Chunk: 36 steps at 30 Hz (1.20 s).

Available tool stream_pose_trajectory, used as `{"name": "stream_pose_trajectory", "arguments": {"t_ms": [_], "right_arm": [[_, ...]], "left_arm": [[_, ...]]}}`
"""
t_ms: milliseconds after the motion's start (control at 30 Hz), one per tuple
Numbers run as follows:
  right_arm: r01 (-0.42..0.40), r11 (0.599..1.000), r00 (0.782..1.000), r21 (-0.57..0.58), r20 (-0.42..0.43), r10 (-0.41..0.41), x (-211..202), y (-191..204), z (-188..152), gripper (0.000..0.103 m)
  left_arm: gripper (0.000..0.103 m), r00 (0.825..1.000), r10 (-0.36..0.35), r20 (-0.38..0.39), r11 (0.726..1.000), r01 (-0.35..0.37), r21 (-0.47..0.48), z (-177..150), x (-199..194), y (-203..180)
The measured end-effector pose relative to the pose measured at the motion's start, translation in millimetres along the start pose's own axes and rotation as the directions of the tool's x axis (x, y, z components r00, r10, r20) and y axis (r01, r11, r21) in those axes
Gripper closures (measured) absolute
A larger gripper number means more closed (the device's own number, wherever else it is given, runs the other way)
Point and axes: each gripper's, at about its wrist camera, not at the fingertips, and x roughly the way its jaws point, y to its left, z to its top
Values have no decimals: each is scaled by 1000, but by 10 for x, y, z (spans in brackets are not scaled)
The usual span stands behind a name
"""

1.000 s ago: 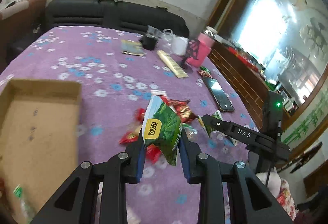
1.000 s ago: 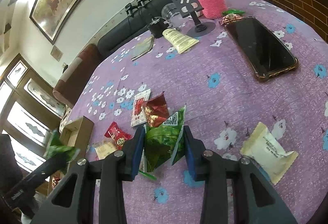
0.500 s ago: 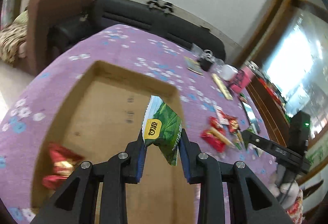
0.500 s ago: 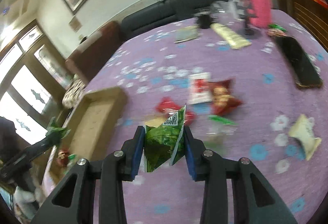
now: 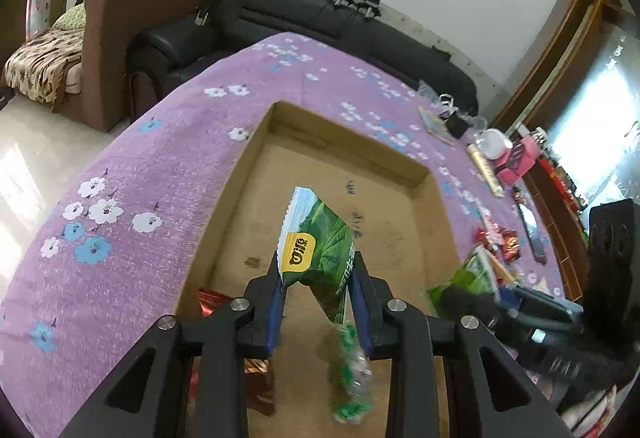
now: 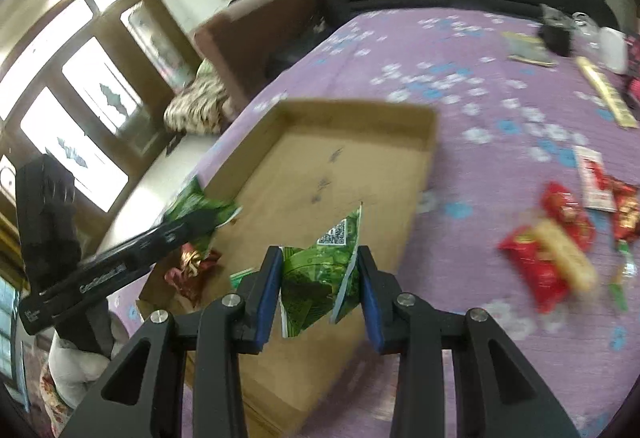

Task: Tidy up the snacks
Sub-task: 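Carry the green bag into the cardboard box and open the right tool, then return the right tool to the table and grasp the cream wafer bar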

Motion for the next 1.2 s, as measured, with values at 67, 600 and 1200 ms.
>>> {"name": "stream_pose_trajectory", "arguments": {"t_ms": [67, 600, 1200], "right_arm": [[6, 1000, 1000, -16, -27, -6, 142, 100, -5, 67], [20, 999, 1000, -49, -8, -21, 260, 292, 63, 56], [148, 957, 962, 249, 188, -198, -1191, -1189, -503, 44]], "left_arm": [[72, 1000, -1, -12, 1000, 0, -13, 18, 50, 46], [31, 993, -76, 94, 993, 83, -78, 19, -336, 138], [17, 967, -236, 101, 972, 234, 24, -359, -648, -705]]}}
